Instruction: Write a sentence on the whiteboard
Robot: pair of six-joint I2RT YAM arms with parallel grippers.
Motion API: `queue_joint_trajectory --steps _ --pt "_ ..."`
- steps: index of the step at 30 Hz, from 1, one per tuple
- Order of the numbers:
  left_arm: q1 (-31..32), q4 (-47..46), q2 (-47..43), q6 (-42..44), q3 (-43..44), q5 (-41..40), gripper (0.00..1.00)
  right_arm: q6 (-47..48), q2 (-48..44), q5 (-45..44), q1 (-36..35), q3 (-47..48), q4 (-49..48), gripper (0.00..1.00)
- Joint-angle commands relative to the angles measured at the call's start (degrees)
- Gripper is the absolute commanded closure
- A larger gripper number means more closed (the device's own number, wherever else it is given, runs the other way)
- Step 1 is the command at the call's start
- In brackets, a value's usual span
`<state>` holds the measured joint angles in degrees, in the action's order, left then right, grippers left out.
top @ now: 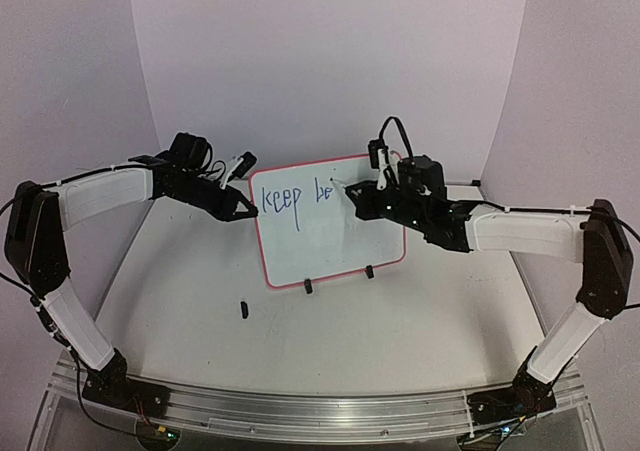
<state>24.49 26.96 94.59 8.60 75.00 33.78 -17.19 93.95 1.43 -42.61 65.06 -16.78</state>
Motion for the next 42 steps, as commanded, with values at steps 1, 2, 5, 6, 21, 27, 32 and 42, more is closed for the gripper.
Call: queue_joint_trajectory --steps 1,2,5,6,21,27,32,42 --pt "2.23 3.76 2.8 3.44 -0.03 -3.8 1.0 -0.22 0.41 -1.43 0.16 0.88 -0.1 1.0" --pt "2.23 3.8 2.81 3.44 -0.1 -3.81 1.0 -0.41 0.24 -1.43 0.11 0.37 -0.1 1.0" --pt "2.23 3.85 2.71 3.44 -0.11 -3.8 1.0 -1.09 -0.37 -1.43 0.16 -1.23 -0.1 1.0" --pt "2.23 3.81 2.71 3.44 -0.12 -3.77 1.0 -1.35 -0.7 -1.43 0.16 -1.77 -0.1 1.0" --pt "2.41 3.8 2.72 3.36 -0.12 -3.81 1.0 -3.96 -2.98 -1.43 0.03 -6.6 -0.02 1.0" --pt "2.4 3.8 2.71 3.39 -0.09 -3.85 1.0 -1.91 -5.6 -3.67 0.07 -4.88 -0.01 1.0" --pt "2.49 3.8 2.7 3.4 -0.08 -3.97 1.0 -1.1 -5.92 -2.95 0.07 -3.4 -0.01 1.0" --pt "2.49 3.81 2.79 3.42 -0.01 -3.96 1.0 -0.92 -3.64 -2.4 0.07 -2.11 -0.01 1.0"
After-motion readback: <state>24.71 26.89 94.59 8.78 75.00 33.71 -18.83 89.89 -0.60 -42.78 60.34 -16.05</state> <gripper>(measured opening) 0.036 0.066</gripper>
